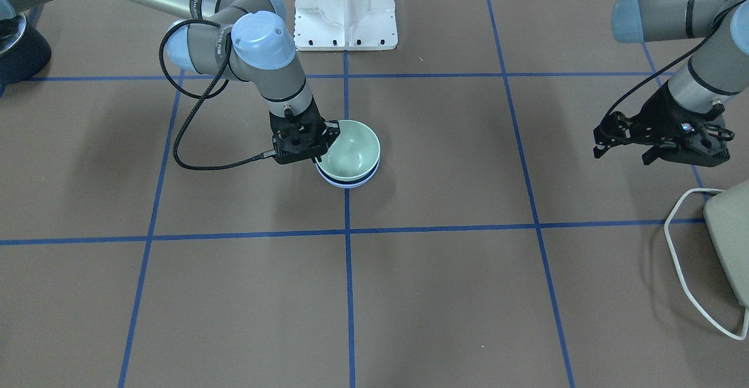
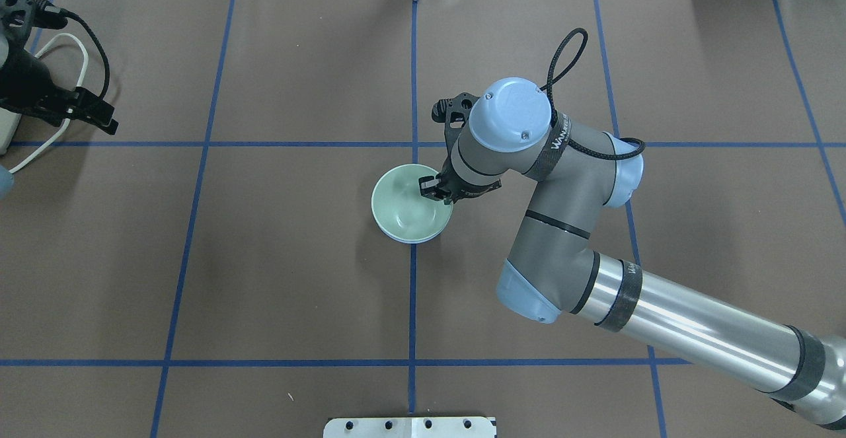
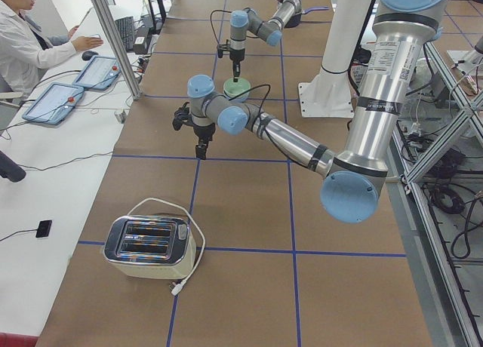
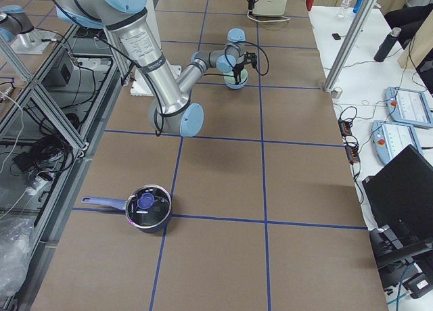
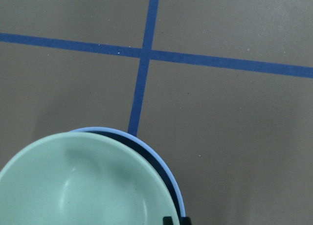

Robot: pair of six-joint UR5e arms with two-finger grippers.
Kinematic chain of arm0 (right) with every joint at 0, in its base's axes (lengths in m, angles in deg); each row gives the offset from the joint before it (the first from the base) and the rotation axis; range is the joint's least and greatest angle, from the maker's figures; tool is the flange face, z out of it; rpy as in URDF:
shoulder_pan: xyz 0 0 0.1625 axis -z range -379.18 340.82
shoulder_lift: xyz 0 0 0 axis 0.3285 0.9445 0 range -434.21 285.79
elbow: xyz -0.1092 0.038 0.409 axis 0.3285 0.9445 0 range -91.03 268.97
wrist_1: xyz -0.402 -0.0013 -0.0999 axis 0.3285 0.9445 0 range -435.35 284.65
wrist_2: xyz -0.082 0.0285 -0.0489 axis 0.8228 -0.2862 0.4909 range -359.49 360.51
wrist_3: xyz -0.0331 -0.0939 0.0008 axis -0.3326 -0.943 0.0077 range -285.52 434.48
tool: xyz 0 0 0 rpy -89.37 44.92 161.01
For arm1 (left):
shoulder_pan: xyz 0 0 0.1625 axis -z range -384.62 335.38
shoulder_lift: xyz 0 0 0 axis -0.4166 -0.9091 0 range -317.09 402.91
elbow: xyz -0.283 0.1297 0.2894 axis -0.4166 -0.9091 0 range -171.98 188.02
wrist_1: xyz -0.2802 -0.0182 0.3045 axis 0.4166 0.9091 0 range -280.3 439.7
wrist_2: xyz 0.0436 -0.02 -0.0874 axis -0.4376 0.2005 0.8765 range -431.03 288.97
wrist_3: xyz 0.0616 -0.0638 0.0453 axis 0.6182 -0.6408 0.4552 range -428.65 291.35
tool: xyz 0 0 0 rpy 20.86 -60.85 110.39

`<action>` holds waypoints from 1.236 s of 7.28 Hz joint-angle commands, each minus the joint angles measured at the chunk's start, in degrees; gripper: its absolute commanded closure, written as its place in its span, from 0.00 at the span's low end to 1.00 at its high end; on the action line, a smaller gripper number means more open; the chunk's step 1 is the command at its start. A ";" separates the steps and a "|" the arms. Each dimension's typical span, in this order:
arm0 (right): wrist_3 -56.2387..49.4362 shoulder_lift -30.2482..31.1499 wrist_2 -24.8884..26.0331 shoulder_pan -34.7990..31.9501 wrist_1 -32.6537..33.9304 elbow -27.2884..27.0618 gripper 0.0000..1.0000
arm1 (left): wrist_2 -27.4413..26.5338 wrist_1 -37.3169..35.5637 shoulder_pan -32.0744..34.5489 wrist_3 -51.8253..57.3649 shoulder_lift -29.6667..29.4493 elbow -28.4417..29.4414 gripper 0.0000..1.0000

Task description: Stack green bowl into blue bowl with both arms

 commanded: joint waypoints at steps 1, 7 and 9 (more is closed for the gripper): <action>-0.09 0.06 -0.03 0.00 0.02 0.00 0.51 | 0.00 0.00 0.00 0.00 0.00 0.01 0.04; 0.18 0.68 -0.12 -0.78 -4.45 -1.22 0.01 | 0.00 0.09 0.09 0.00 0.00 -0.34 0.04; -0.17 3.46 -0.30 -3.24 -8.58 -5.07 0.00 | 0.00 0.09 0.09 0.00 0.00 -0.61 0.04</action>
